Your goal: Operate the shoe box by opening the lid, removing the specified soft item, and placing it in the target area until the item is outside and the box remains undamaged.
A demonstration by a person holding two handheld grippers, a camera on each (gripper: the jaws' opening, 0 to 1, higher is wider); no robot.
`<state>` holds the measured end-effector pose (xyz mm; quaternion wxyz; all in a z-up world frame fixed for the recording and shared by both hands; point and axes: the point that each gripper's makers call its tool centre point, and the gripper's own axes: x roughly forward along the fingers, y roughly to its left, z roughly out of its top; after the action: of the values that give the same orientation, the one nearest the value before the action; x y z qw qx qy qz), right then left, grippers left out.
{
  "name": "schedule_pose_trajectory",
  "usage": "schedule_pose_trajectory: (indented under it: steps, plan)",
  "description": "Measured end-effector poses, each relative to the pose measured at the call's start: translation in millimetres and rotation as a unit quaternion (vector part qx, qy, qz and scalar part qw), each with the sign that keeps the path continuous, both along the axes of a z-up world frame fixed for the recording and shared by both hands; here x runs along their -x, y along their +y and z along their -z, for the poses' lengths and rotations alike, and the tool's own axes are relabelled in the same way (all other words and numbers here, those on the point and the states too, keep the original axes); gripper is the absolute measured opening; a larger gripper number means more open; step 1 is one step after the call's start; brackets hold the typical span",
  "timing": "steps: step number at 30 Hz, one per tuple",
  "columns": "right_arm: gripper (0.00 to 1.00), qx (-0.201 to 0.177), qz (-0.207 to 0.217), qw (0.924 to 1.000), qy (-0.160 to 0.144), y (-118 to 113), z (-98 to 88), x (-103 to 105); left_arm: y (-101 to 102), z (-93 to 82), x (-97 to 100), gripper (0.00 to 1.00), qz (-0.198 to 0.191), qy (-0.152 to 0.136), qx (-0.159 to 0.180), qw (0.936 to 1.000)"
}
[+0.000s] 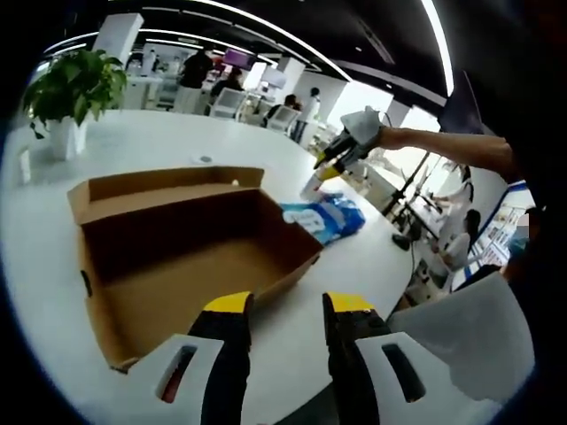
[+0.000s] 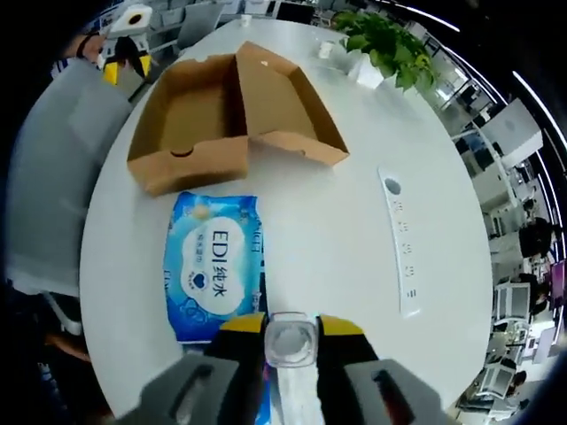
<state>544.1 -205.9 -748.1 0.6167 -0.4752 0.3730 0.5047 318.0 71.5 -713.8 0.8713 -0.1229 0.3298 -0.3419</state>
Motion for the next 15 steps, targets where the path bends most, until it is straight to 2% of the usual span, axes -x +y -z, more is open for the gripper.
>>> schedule_pose_trajectory:
  steps: [8,15]
  plan:
    - [0.17,0.013,-0.014,0.9998,0.010,-1.2,15.5,0.0,0.8,1.4,-0.6,0.31,-0.004,0.004,0.002,1.0000]
    - [0.17,0.016,-0.012,0.9996,0.019,-4.1,20.2,-3.5,0.8,3.5,0.0,0.31,-0.004,0.008,0.002,1.0000]
